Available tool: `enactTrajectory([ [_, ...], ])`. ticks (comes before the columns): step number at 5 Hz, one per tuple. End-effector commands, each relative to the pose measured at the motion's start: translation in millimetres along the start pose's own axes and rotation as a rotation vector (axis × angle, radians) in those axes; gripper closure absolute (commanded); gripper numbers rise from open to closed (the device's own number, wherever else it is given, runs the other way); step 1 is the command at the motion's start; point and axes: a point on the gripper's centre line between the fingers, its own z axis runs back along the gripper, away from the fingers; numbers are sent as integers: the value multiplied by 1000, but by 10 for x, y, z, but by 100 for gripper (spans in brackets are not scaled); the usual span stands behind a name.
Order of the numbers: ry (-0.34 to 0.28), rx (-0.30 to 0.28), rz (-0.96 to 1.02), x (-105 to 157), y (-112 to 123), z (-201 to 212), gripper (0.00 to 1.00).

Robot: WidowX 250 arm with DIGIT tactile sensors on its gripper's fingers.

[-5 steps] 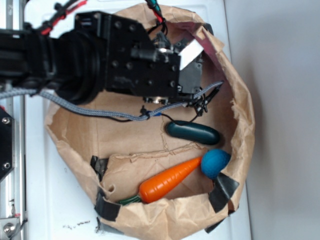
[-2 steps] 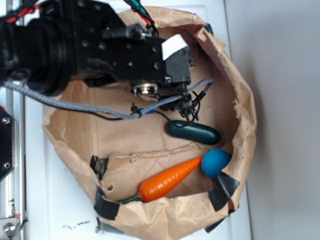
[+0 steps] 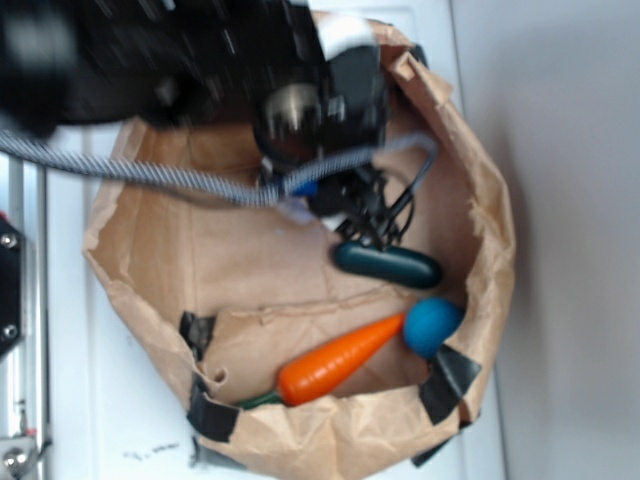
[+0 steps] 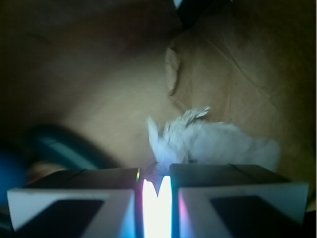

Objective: Grab the white paper.

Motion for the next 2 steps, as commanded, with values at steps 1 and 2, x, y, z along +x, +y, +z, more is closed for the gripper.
enactTrajectory([
  [1,1,-65,3,166,68,306,100],
  [2,-45,-12,-2,202,84,140,0],
])
